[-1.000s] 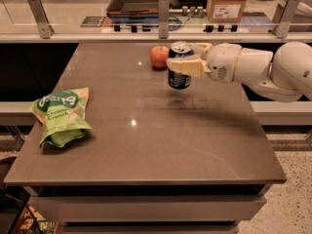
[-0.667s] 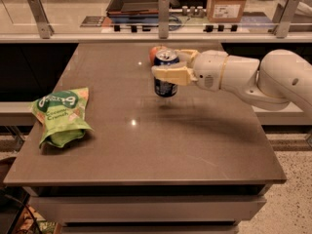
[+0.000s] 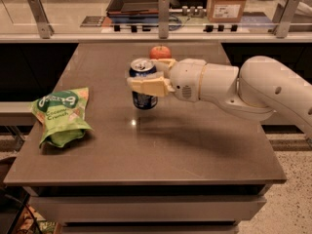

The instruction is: Move pepsi can near green rice chip bag

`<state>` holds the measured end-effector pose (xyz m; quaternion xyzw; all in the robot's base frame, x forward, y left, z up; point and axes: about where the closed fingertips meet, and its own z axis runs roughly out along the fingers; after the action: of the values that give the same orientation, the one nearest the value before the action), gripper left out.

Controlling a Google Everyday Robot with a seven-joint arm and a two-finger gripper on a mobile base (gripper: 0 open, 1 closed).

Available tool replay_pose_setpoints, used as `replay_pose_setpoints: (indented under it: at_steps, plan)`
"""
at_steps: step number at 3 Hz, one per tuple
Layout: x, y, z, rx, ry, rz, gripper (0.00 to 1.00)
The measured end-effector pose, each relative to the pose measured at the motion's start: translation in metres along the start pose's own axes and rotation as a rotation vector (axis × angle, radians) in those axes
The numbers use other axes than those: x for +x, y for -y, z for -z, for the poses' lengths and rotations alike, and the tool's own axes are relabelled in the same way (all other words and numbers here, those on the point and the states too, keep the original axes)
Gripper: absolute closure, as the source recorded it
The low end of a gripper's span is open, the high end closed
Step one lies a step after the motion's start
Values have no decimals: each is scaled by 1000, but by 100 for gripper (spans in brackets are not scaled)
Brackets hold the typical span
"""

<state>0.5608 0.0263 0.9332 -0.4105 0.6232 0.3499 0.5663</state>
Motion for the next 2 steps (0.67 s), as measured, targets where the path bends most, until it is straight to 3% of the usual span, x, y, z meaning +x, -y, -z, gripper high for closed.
replay_pose_setpoints:
  at_steps: [2]
  plan:
    - [7,-39,-21,-35,-2,-12,100]
